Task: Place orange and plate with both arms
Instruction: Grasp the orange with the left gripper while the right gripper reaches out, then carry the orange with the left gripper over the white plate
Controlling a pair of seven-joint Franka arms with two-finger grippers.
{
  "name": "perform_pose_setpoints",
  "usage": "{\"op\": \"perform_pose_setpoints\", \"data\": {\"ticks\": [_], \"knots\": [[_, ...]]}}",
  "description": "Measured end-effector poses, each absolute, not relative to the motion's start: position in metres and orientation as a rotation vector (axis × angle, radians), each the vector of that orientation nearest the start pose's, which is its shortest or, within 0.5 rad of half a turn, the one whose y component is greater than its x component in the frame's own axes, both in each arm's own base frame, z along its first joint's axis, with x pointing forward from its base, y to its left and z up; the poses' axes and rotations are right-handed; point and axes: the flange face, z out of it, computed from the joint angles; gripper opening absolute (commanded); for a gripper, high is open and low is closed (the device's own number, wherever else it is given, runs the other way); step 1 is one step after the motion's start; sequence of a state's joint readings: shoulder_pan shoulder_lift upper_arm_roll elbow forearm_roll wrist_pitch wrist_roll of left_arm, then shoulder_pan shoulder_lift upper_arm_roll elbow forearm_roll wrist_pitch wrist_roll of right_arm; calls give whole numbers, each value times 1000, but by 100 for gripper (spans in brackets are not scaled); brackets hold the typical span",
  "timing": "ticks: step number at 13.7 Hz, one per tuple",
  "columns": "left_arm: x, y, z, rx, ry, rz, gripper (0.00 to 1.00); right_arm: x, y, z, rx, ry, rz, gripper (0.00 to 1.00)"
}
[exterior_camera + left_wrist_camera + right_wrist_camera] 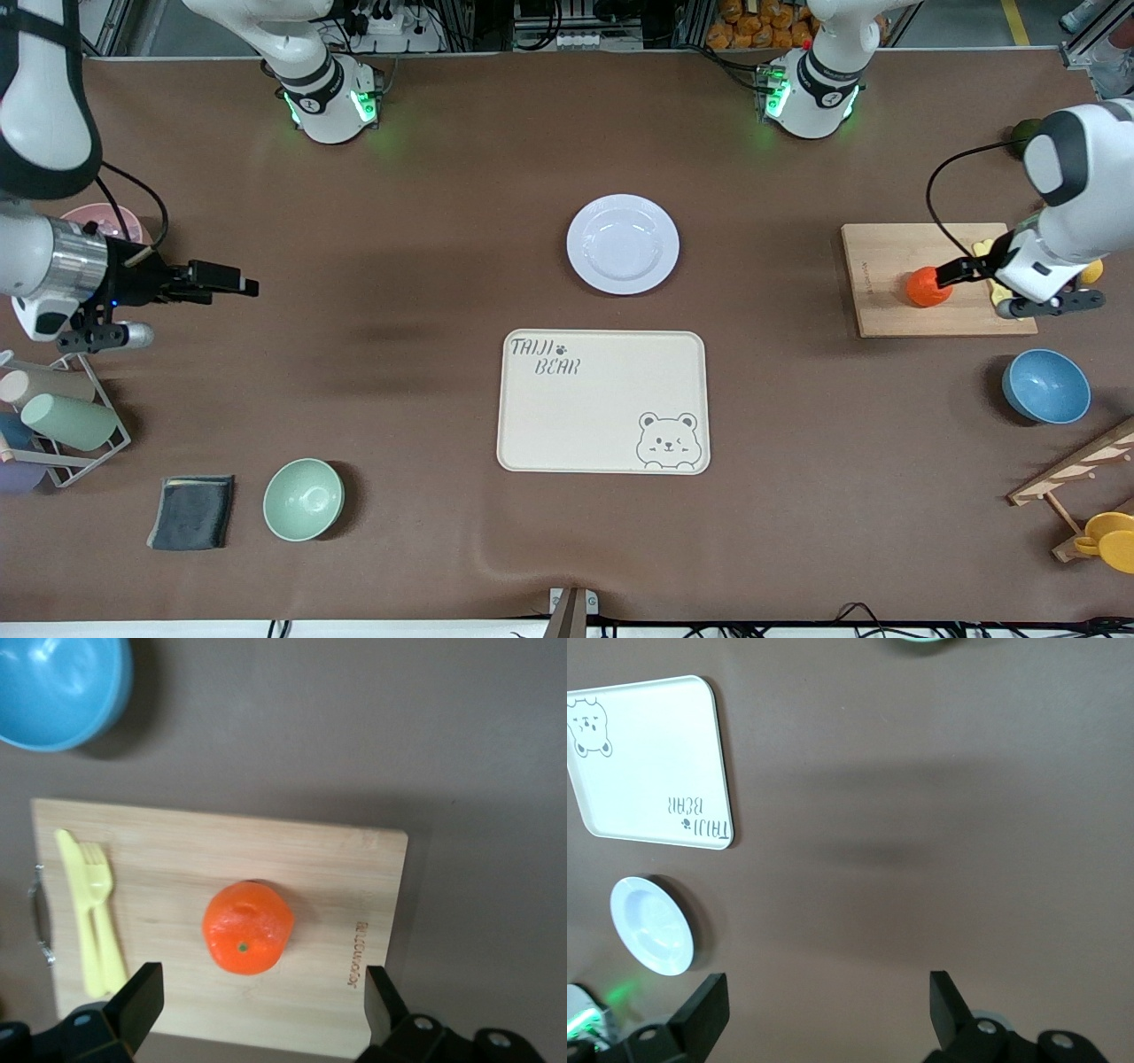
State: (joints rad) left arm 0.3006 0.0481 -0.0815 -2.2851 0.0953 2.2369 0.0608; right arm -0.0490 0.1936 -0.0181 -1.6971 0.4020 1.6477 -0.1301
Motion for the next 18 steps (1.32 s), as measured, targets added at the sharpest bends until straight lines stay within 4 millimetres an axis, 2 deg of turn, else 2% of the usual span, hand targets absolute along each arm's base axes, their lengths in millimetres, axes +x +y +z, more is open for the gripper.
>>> {"op": "perform_pose_setpoints", "data": {"ticks": [4, 6, 9, 13, 14, 17, 18], "knots": [[469, 135, 260, -3106, -117, 170, 100, 603, 7, 433, -2647, 55, 348, 100], [466, 146, 240, -3118, -100, 180, 100, 607, 17, 420, -2613, 62, 369, 100], [466, 147, 234, -3119, -82, 184, 100, 612, 35, 404, -2542, 105, 398, 100], [466, 146, 222, -3116, -56, 197, 100, 618, 50, 364, -2452, 148, 462, 100], [465, 146, 216, -3118, -55, 205, 85, 619, 57, 356, -2424, 158, 475, 100], [465, 145, 205, -3124, -54, 216, 23, 620, 70, 329, -2350, 194, 522, 100], [466, 145, 207, -3123, -52, 209, 6, 619, 72, 322, -2333, 209, 528, 100]]}}
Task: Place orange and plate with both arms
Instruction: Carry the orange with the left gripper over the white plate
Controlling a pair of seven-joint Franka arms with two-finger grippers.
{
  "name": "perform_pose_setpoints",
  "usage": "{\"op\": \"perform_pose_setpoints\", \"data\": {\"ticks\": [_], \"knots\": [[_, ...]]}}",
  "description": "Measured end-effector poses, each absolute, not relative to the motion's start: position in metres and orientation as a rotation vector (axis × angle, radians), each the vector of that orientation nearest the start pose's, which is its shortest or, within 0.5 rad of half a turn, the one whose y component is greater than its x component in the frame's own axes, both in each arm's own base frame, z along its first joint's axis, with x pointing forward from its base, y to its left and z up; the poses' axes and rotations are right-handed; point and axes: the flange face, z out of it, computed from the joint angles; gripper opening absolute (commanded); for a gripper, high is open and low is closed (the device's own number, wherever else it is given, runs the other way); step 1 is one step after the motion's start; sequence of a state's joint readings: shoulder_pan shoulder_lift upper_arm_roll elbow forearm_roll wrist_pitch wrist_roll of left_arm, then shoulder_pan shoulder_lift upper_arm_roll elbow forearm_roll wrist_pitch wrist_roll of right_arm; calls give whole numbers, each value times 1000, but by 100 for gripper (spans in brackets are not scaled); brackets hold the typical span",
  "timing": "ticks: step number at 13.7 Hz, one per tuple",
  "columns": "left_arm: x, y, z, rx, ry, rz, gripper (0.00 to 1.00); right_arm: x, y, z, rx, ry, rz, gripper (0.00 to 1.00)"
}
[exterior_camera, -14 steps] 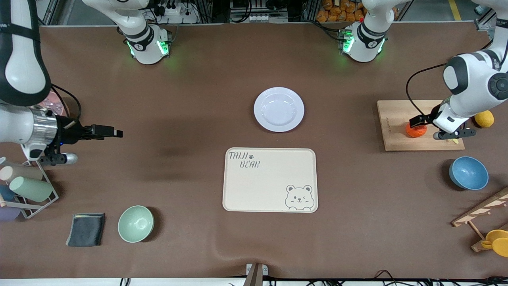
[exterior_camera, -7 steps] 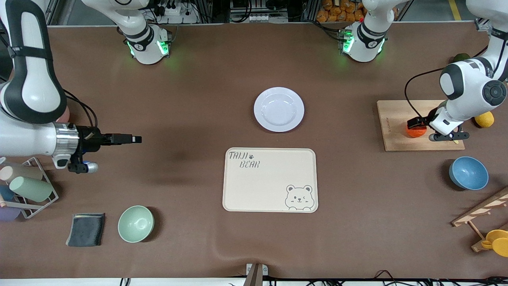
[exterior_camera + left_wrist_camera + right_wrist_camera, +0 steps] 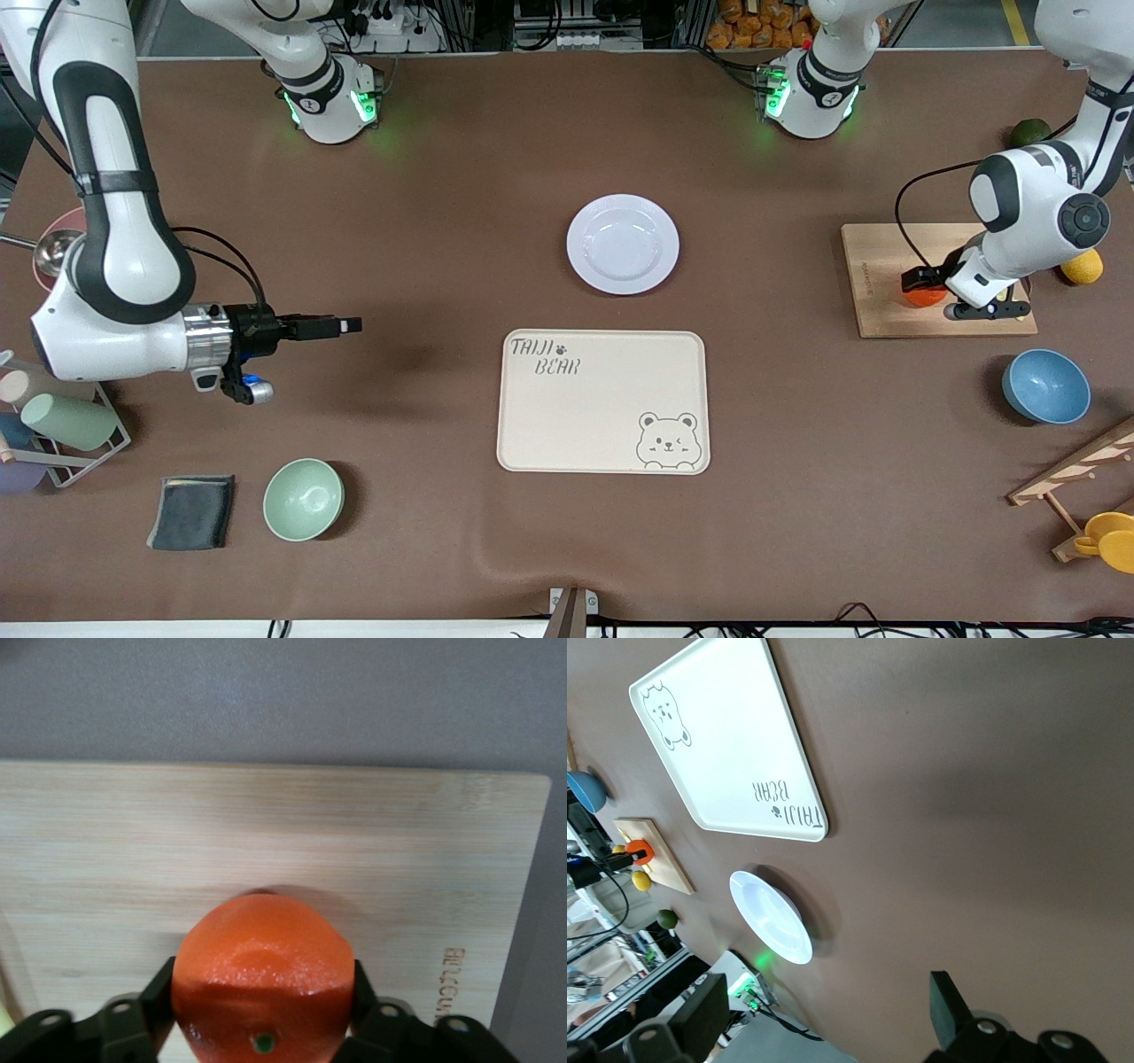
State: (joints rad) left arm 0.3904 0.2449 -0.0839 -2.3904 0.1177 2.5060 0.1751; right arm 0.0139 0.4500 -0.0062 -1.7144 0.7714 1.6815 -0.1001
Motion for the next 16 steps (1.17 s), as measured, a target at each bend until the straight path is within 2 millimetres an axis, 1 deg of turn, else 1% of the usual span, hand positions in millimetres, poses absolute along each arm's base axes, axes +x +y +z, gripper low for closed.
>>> {"op": "perform_pose_setpoints", "data": {"ticks": [1, 3, 4, 5, 6, 7, 9, 10, 11, 13, 16], "knots": [[468, 145, 208, -3119, -44, 203, 0, 618, 74, 315, -2316, 229, 530, 100], [474, 143, 212, -3111, -13, 186, 0, 613, 80, 306, -2289, 253, 539, 100], [480, 134, 217, -3111, 3, 164, 0, 612, 85, 303, -2283, 254, 544, 100], [489, 118, 225, -3112, 20, 135, 0, 610, 90, 301, -2271, 256, 551, 100], [497, 93, 234, -3113, 40, 112, 0, 607, 94, 298, -2250, 260, 559, 100], [504, 63, 244, -3115, 57, 100, 0, 603, 98, 291, -2228, 252, 560, 100], [511, 1, 260, -3118, 51, 83, 0, 589, 99, 268, -2200, 235, 545, 100], [512, -33, 266, -3121, 35, 83, 0, 581, 101, 257, -2185, 234, 546, 100], [510, -64, 271, -3124, 9, 89, 0, 575, 106, 249, -2174, 234, 551, 100], [499, -126, 277, -3130, -60, 91, 0, 569, 118, 241, -2179, 242, 552, 100], [468, -213, 284, -3139, -193, 94, 0, 561, 140, 235, -2139, 264, 548, 100]]}}
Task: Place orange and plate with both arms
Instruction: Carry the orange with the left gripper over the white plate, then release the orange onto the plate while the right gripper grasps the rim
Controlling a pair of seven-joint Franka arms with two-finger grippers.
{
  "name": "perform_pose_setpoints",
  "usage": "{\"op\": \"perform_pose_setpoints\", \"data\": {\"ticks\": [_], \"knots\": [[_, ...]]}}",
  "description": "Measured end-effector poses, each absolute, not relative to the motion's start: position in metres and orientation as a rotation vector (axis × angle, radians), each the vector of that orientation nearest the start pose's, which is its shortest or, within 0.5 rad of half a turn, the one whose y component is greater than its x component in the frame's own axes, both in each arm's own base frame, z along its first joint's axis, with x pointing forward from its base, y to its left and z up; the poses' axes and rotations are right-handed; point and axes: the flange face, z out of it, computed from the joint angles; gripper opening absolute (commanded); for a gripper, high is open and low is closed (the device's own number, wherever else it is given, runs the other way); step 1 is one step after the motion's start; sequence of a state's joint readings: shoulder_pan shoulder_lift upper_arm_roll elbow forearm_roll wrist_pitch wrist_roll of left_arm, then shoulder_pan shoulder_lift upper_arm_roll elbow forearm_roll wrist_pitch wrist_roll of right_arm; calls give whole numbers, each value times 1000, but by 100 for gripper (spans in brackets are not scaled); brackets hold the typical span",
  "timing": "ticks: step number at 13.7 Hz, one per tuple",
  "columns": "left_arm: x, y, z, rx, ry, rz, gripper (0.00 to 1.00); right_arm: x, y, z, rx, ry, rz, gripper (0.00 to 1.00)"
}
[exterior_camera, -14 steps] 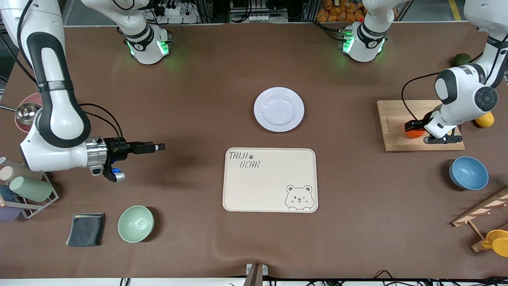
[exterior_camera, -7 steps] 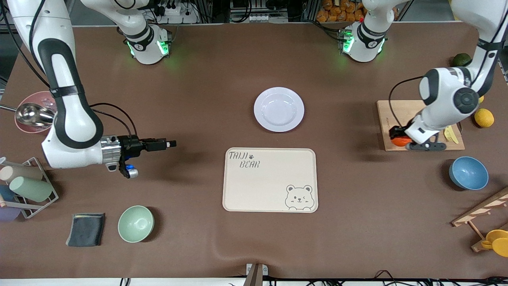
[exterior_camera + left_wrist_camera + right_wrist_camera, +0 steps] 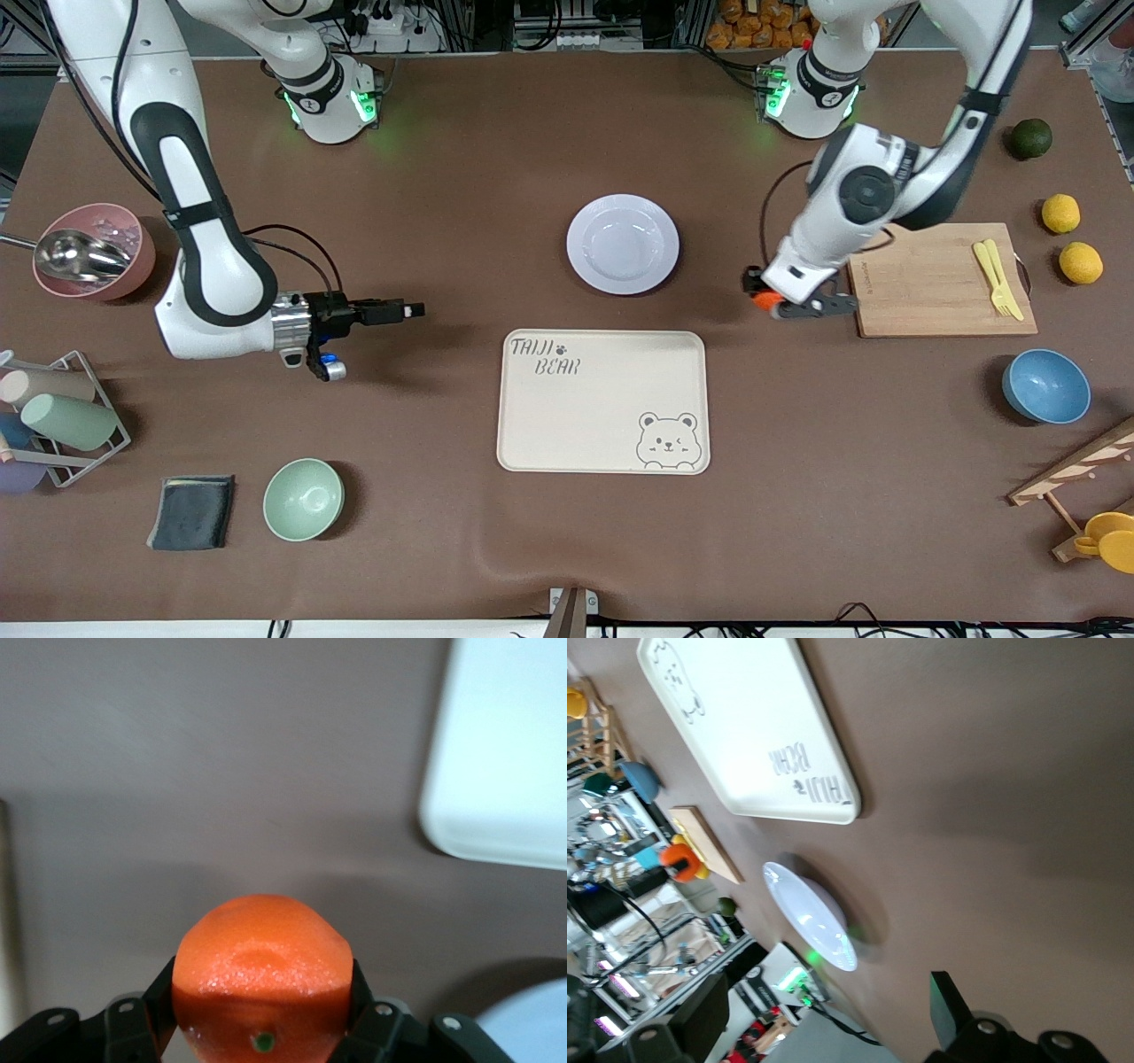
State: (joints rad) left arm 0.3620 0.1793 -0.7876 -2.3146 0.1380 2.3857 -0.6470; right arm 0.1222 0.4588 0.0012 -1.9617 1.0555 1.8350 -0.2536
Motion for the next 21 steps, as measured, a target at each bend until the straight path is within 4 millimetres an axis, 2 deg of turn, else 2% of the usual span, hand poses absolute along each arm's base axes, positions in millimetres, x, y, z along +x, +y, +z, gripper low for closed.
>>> {"op": "perform_pose_setpoints", "data": {"ticks": [4, 8, 10, 12, 15, 17, 18, 19, 20, 21], "knots": [[416, -304, 276, -3132, -338, 156, 0, 546, 165, 223, -2157, 230, 543, 100], [366, -374, 261, -3108, -489, 246, 0, 534, 193, 217, -2181, 193, 563, 100], [351, -391, 254, -3103, -514, 284, 0, 524, 210, 210, -2167, 199, 533, 100], [347, -396, 243, -3108, -516, 315, 0, 508, 233, 201, -2127, 193, 506, 100], [357, -395, 226, -3098, -540, 290, 0, 492, 265, 197, -2125, 176, 503, 100], [362, -404, 216, -3087, -578, 269, 0, 488, 278, 198, -2097, 164, 479, 100], [363, -409, 210, -3081, -599, 261, 7, 486, 283, 198, -2087, 156, 455, 100], [364, -413, 205, -3077, -616, 260, 32, 484, 288, 197, -2090, 149, 435, 100], [364, -416, 201, -3073, -627, 267, 88, 480, 293, 196, -2096, 143, 429, 100], [365, -417, 197, -3068, -641, 276, 100, 476, 296, 194, -2099, 137, 427, 100]]}}
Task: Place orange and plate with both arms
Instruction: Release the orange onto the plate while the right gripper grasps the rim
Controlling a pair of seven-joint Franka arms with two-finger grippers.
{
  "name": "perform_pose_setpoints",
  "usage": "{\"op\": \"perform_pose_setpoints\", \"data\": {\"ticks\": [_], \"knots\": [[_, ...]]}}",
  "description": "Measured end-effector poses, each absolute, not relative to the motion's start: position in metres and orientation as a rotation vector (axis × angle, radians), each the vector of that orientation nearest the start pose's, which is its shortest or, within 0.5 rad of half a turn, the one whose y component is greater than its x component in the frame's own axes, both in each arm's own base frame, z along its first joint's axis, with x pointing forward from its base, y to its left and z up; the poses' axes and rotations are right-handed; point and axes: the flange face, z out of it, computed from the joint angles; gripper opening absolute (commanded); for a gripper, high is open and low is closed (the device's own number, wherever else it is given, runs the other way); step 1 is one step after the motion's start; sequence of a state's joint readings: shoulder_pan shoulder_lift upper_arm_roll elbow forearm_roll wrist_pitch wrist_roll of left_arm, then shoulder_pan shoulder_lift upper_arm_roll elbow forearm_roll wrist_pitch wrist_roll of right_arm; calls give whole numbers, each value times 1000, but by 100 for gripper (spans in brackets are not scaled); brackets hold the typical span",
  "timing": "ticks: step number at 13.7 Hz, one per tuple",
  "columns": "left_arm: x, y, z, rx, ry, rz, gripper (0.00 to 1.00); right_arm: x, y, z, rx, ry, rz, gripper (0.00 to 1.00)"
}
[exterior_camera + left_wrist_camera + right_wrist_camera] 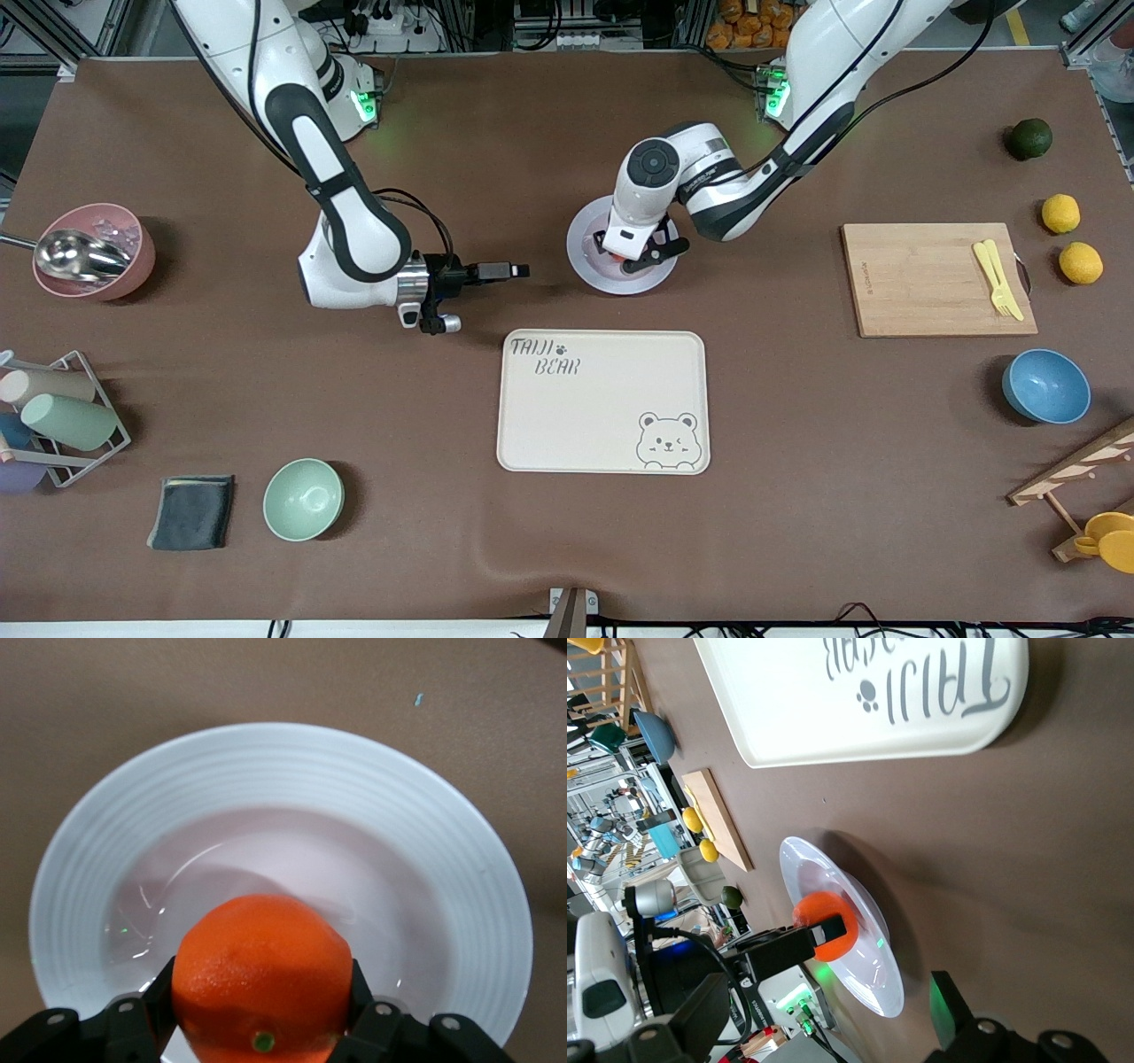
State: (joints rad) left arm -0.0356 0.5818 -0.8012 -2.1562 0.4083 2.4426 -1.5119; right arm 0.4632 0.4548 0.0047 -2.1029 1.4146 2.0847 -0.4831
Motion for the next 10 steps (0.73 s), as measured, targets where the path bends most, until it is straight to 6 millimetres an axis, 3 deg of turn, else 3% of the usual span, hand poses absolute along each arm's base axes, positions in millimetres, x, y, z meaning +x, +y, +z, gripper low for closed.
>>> {"op": "perform_pose_setpoints", "data": {"ticks": [3, 5, 7, 10], "knots": [[377, -414, 194, -3063, -676, 274, 100, 462, 299, 184, -2073, 108, 393, 99], [388, -414, 204, -3061, -689, 245, 100, 458, 297, 180, -2058, 118, 381, 94], [397, -410, 229, -3029, -685, 175, 100, 452, 306, 179, -2031, 134, 367, 90], [413, -402, 293, -3012, -718, 5, 100, 432, 339, 177, -2051, 153, 324, 88]]}}
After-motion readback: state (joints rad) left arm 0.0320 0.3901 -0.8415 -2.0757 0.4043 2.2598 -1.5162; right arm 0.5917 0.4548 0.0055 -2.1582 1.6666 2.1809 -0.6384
